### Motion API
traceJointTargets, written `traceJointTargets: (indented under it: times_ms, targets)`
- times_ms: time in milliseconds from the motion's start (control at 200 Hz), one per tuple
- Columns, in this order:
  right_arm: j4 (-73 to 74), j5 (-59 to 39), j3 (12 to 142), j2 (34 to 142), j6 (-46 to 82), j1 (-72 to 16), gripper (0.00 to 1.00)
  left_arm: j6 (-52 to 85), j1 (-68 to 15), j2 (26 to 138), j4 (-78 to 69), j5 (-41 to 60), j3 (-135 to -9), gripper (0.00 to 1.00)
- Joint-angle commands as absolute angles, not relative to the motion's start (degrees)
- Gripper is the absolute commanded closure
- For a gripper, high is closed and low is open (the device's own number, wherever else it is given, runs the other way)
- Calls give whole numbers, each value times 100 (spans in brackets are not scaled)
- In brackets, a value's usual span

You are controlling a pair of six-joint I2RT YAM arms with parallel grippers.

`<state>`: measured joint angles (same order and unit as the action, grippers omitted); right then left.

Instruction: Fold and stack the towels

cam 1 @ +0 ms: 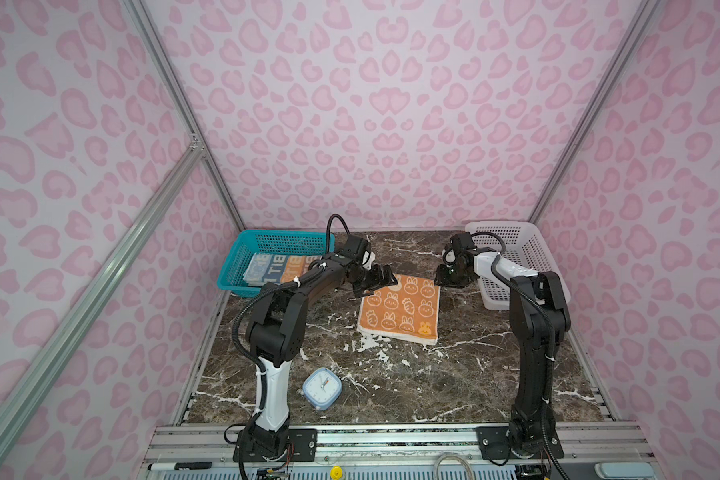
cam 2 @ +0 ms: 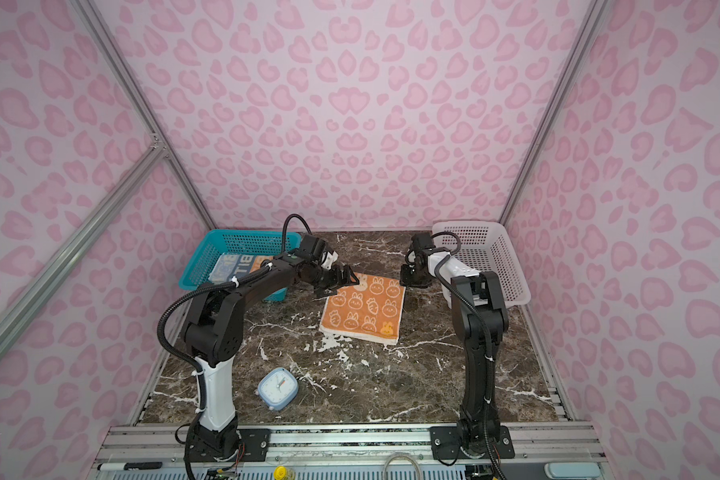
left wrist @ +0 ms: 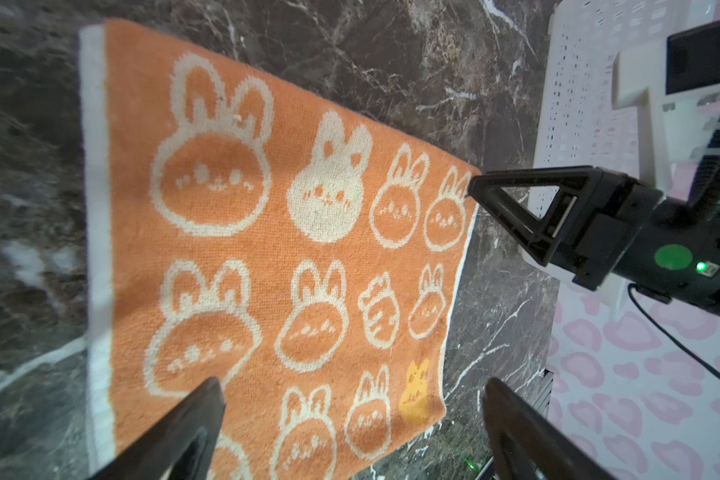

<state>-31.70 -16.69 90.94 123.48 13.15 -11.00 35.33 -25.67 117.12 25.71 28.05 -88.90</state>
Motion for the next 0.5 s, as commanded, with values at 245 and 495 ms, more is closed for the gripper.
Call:
traceJointTargets:
  times_ms: [245, 495]
  targets:
    - [-3385, -2057, 9316, 12799, 1100, -1164, 73, 3180, -2528, 11905, 3164, 2548, -9353, 2]
    - [-3864, -1925, 10053, 12922, 850, -1312, 100, 3077, -2319, 12356, 3560, 2392, -9996, 2]
